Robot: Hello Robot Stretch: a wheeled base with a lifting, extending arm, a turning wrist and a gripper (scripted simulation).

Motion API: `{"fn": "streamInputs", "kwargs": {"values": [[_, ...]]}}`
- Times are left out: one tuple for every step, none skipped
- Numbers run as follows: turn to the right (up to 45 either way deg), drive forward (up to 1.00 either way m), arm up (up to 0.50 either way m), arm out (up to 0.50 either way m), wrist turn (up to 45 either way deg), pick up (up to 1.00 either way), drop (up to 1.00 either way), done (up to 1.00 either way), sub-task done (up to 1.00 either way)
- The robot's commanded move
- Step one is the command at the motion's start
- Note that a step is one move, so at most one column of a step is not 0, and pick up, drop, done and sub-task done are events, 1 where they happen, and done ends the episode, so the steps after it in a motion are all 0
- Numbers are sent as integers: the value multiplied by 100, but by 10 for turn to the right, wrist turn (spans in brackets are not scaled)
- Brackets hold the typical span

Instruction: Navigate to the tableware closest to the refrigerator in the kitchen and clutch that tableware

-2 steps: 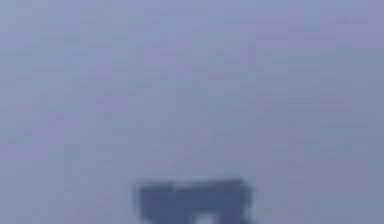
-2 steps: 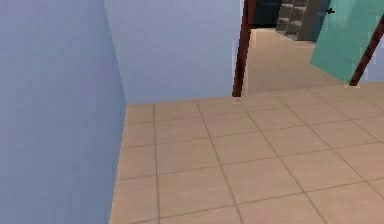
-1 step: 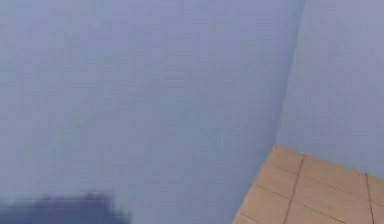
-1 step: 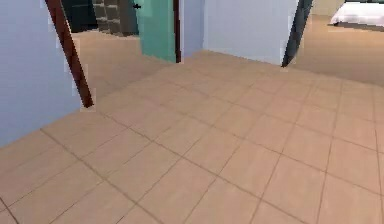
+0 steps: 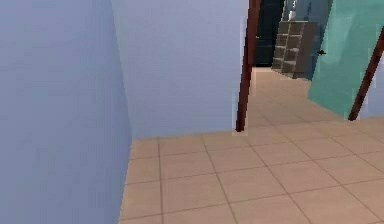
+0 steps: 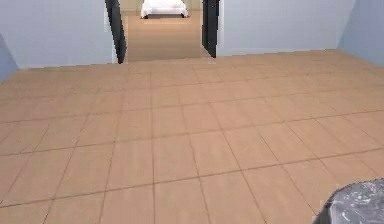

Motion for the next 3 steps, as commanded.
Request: {"fn": "streamInputs", "kwargs": {"values": [[330,0,0,0,0,0,0,0,0],[0,25,0,0,0,0,0,0,0],[-30,0,0,0,0,0,0,0,0]]}}
